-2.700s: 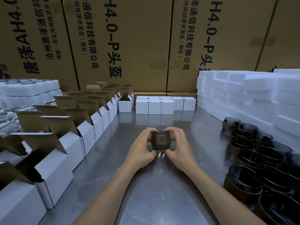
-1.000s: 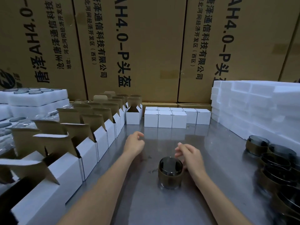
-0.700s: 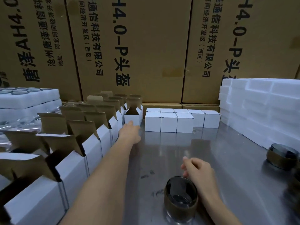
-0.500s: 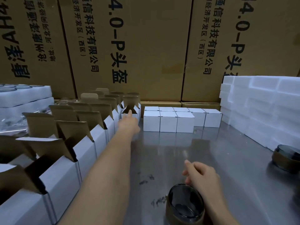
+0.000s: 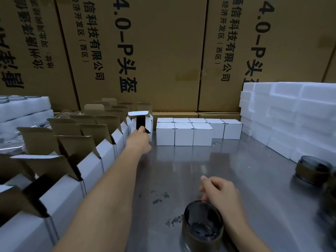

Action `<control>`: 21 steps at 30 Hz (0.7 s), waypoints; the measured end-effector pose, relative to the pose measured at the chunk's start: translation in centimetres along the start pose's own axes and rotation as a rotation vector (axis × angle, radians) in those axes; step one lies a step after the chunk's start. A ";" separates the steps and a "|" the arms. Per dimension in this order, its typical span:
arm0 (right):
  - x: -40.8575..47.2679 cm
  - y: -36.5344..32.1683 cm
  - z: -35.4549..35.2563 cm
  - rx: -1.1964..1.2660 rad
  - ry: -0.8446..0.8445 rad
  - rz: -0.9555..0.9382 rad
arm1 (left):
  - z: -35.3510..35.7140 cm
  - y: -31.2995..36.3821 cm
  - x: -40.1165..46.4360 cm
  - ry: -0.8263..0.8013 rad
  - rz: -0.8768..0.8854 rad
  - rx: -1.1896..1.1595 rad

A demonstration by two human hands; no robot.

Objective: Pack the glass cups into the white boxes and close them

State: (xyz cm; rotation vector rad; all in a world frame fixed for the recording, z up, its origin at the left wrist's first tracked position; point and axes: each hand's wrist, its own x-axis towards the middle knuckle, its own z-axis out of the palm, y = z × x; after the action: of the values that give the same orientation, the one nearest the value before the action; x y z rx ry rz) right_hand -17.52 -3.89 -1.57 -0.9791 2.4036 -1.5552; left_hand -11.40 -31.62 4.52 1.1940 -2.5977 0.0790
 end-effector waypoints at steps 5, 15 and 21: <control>-0.2 -0.3 -0.3 0.018 -0.007 -0.025 | -1.1 2.7 -5.1 0.137 0.061 -0.027; -1.0 -0.9 -1.2 0.402 0.093 -0.017 | -5.3 9.1 -17.8 0.239 0.289 -0.190; -2.3 -1.5 -2.2 0.598 0.003 -0.004 | -6.0 10.6 -22.4 0.276 0.356 -0.468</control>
State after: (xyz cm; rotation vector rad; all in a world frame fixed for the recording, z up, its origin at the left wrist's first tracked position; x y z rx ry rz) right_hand -15.96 -1.27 0.13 -0.8414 1.7436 -2.0835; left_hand -4.17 -7.17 4.83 0.5158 -2.3679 -0.2601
